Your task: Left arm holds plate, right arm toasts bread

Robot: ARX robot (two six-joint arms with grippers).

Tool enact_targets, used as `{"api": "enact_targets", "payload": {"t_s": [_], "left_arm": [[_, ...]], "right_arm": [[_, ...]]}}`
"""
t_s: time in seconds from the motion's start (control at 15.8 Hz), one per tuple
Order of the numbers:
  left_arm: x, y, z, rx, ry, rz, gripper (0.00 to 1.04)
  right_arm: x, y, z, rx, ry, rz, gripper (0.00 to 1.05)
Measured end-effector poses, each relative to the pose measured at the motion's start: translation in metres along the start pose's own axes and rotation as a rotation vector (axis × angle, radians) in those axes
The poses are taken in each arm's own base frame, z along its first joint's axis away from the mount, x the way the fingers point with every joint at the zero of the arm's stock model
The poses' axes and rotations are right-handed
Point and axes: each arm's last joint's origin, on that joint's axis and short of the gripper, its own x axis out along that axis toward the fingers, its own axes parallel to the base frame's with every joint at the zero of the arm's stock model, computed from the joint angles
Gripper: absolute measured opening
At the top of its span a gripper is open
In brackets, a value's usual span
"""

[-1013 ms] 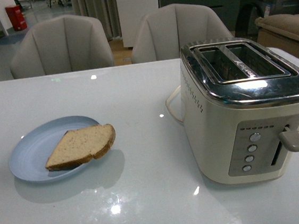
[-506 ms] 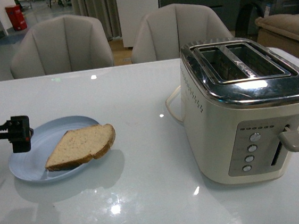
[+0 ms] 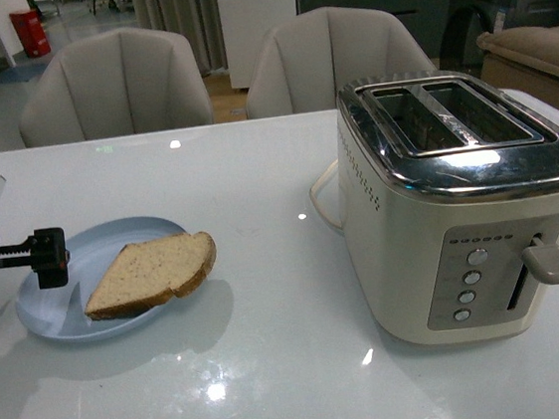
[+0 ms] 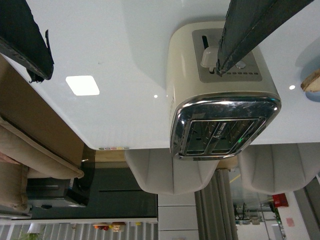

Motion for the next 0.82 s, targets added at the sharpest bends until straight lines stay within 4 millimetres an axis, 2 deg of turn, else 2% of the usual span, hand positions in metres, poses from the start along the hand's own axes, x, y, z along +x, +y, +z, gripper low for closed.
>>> {"api": "enact_targets", "payload": {"t_s": [0.32,0.38,0.82], "left_arm": [[0.011,0.004,-0.019,-0.007,0.027,-0.046,0.98],[0.012,0.006,-0.019,-0.010,0.015,-0.050,0.91],[0.019,0.008,-0.017,-0.041,-0.017,-0.042,0.18]], "right_arm": [[0.000,0.000,0.000,0.000,0.000,0.000,0.98],[0.000,0.000,0.000,0.000,0.000,0.000,0.98],[0.000,0.000,0.000,0.000,0.000,0.000,0.98]]}}
